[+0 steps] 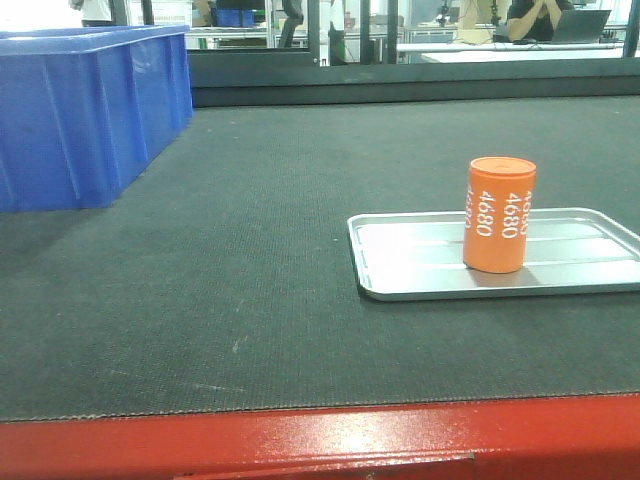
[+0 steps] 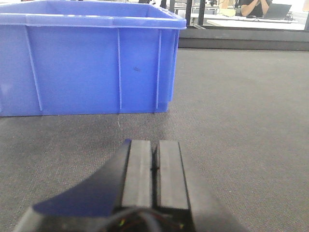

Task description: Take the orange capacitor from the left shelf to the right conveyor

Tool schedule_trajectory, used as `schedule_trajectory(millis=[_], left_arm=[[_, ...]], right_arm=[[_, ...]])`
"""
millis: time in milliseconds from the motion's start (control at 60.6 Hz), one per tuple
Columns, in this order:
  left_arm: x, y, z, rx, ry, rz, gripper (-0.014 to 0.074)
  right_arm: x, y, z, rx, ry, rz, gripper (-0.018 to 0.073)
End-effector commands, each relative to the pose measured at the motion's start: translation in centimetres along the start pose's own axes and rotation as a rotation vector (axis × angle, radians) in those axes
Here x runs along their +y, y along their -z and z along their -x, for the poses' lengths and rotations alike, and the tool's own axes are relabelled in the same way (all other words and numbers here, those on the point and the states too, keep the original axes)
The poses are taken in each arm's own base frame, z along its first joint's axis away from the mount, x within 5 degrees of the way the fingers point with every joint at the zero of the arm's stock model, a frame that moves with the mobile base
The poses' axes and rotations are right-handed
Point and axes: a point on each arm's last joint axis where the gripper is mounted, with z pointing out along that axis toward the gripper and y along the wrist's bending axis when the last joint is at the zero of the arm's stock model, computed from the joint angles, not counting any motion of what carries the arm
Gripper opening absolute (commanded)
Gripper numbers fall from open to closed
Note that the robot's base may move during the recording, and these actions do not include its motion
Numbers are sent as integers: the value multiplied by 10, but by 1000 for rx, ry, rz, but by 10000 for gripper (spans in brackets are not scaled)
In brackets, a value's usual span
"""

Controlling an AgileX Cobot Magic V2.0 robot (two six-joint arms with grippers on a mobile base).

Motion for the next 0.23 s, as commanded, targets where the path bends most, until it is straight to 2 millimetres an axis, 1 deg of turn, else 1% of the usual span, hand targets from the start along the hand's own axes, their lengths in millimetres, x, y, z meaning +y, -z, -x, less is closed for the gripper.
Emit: schedule_trajectory(millis=[0, 215], left_arm=[[0, 1, 10, -97, 5, 1, -127], [0, 1, 10, -97, 5, 1, -127]], right_arm=[[0, 1, 11, -107, 8, 1, 58], [0, 1, 11, -107, 8, 1, 58]])
